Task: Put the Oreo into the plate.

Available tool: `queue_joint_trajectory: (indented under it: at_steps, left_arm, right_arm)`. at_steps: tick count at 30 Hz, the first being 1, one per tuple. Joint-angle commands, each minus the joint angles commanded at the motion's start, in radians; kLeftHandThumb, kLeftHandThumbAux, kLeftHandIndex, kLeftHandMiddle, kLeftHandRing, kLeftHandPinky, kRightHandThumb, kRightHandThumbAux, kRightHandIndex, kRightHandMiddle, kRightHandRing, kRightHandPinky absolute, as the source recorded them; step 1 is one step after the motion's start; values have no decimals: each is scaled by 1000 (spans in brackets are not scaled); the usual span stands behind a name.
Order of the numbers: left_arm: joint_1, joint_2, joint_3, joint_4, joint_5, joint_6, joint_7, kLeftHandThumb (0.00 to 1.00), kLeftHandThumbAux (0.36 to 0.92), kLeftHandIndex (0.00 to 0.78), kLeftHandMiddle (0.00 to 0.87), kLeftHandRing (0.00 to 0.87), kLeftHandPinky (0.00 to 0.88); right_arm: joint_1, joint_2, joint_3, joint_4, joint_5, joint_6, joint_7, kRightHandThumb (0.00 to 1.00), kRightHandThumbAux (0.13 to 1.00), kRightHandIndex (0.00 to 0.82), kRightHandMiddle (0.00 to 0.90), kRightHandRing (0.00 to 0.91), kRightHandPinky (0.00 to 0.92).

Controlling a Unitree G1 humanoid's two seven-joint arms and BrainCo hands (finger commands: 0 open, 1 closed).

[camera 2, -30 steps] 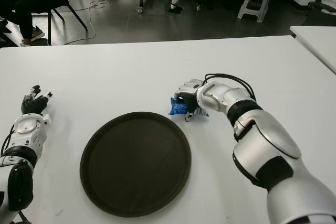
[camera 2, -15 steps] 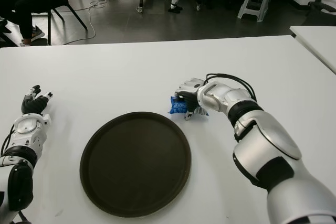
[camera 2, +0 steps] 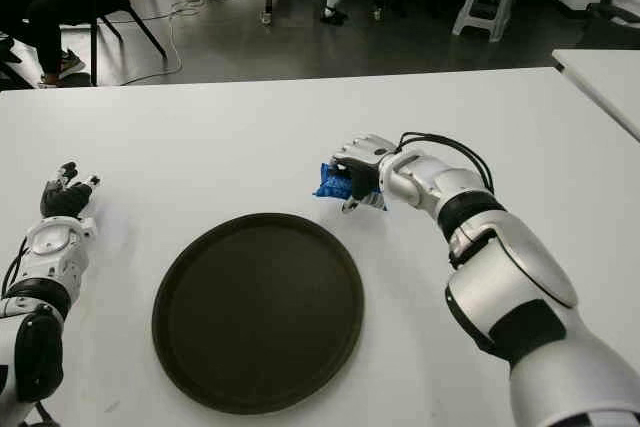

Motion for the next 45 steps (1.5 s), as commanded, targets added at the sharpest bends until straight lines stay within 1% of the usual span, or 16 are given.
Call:
queue_joint_trajectory:
  at_steps: [2, 5, 8, 12, 17, 23, 29, 34, 37, 41, 45]
  left_arm:
    - [1, 0, -1, 0, 1, -3, 0, 134, 716, 0, 22, 16, 36]
    - [2, 0, -2, -1, 3, -5, 2, 138, 721, 0, 21, 13, 38]
    - [2, 0, -2, 0, 3, -4, 4, 147, 717, 0, 22, 14, 40]
    - [2, 1, -4, 0, 5, -3, 3, 150, 709, 0, 18, 10, 31]
    - [2, 1, -5, 0, 6, -4, 2, 150, 714, 0, 19, 12, 40]
    - [0, 0, -6, 1, 7, -1, 8, 154, 722, 0, 18, 16, 50]
    - [-1, -1, -5, 0, 6, -2, 6, 134, 728, 0, 26, 19, 48]
    - [1, 0, -6, 1, 6, -5, 7, 129, 725, 0, 21, 18, 44]
    - [2, 1, -7, 1, 9, -5, 11, 120, 724, 0, 23, 19, 45]
    - [2, 2, -9, 2, 12, -4, 13, 112, 731, 0, 23, 17, 41]
    - [3, 5, -15, 2, 18, -3, 11, 105, 738, 0, 22, 15, 40]
  right_arm:
    - [1, 0, -10, -4, 9, -5, 2, 718, 708, 442, 826, 805, 764]
    - [4, 0, -22, -10, 21, -13, 2, 719, 708, 442, 833, 814, 785]
    - [4, -3, -47, -37, 46, -30, 22, 721, 708, 442, 839, 822, 808]
    - [6, -14, -65, -67, 60, -43, 40, 721, 708, 442, 830, 814, 798]
    - [15, -16, -87, -93, 75, -50, 43, 722, 708, 442, 829, 812, 798]
    - [33, -17, -117, -121, 103, -79, 15, 726, 708, 441, 858, 837, 824]
    - [55, -13, -158, -177, 158, -81, 72, 727, 707, 442, 859, 840, 826]
    - [92, -11, -192, -262, 199, -57, 113, 727, 706, 443, 842, 828, 822]
    - [120, 4, -228, -294, 249, -58, 133, 727, 706, 443, 843, 827, 821]
    - [156, 21, -258, -333, 297, -54, 154, 730, 706, 442, 852, 830, 814]
    - [216, 53, -297, -377, 371, -51, 185, 734, 706, 443, 852, 828, 815]
